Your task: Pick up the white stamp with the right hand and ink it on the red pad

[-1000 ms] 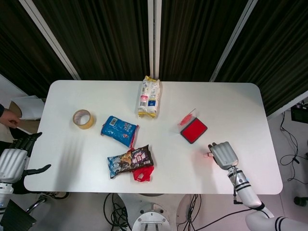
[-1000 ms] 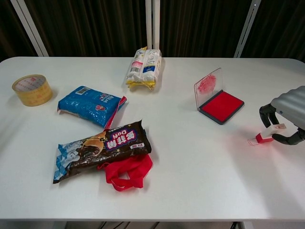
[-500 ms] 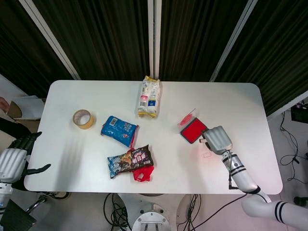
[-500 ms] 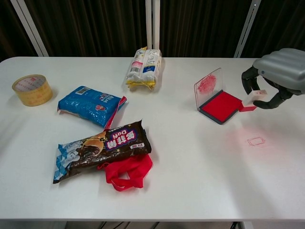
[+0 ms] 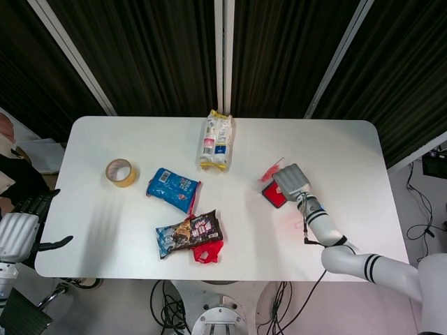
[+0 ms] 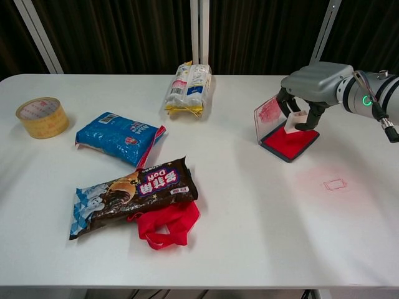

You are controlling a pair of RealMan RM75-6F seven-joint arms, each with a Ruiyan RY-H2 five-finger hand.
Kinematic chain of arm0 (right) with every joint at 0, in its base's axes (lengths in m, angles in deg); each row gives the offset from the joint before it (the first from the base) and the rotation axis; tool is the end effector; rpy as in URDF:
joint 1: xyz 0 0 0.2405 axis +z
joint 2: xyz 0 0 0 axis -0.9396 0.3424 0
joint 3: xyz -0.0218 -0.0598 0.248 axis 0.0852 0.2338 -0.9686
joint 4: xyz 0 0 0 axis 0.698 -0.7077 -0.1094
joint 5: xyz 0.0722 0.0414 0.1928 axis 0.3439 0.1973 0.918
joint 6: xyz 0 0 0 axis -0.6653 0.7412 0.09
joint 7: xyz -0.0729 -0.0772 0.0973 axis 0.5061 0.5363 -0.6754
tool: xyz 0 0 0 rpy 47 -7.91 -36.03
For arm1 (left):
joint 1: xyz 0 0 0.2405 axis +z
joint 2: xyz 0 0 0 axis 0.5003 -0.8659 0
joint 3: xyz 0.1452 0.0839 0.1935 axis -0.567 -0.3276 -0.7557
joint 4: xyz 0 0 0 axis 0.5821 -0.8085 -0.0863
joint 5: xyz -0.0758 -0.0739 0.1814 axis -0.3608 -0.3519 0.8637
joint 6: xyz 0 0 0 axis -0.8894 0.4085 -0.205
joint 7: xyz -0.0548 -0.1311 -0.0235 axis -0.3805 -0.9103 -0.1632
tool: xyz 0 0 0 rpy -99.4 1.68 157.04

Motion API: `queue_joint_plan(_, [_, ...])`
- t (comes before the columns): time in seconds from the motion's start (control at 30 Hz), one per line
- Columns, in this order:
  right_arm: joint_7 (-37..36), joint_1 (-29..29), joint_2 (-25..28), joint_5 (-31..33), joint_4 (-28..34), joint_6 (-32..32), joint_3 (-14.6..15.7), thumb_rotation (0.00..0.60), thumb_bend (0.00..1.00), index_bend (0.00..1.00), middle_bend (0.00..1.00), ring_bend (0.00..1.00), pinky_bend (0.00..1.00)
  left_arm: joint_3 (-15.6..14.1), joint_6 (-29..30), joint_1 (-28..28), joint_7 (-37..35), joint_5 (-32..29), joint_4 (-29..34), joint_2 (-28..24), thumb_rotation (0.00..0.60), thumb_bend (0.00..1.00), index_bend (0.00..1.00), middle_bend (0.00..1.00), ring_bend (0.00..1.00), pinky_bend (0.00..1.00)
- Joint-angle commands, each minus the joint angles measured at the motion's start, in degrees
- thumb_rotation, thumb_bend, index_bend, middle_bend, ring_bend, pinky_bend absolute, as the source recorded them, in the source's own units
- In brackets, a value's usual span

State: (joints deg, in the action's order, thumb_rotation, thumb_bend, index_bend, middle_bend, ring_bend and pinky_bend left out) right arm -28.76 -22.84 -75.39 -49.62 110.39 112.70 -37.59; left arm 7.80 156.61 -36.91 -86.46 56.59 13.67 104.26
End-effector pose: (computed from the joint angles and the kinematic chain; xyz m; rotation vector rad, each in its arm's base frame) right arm -0.1720 -0.3817 -0.0263 2.0050 -0.6575 0.4842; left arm -0.3270 0.1850 0.1675 -1.4984 -0.8563 -0.9079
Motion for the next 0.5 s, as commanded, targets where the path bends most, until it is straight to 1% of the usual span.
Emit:
queue_joint_plan(0.03, [0.2, 1.2, -1.4, 1.6, -1.8, -0.6, 0.8, 0.6, 0.32, 0.66, 0.59, 0.78, 0.98, 0.0, -0.2, -0.1, 0.0, -0.2, 0.0, -0.1, 0.423, 0.0, 0.11, 0.15, 0.15, 0.26])
queue_joint_plan(0.17, [-0.6, 2.2, -2.7, 2.4, -3.8, -0.9, 1.5, 0.6, 0.32, 0.66, 0.59, 0.78, 0.98, 0.1, -0.4, -0.1, 0.0, -0.4, -0.1, -0.1, 0.427, 0.0, 0.11, 0.15, 0.15, 0.26])
queue_joint_plan(0.3, [-1.5, 3.1, -3.8, 3.3, -6.1, -1.7, 2.3, 0.6, 0.32, 0.66, 0.59, 0.78, 0.98, 0.2, -1.0, -0.2, -0.5, -1.1, -0.3, 0.1, 0.492, 0.0, 0.11, 0.15, 0.15, 0.26])
queue_joint_plan(0.5, [-2.9, 3.6, -4.9, 4.0, -8.7, -2.4, 3.6, 0.6, 0.34, 0.66, 0.6, 0.78, 0.98, 0.2, -1.1, -0.2, -1.5, -1.2, -0.8, 0.1, 0.495, 0.0, 0.11, 0.15, 0.15, 0.26])
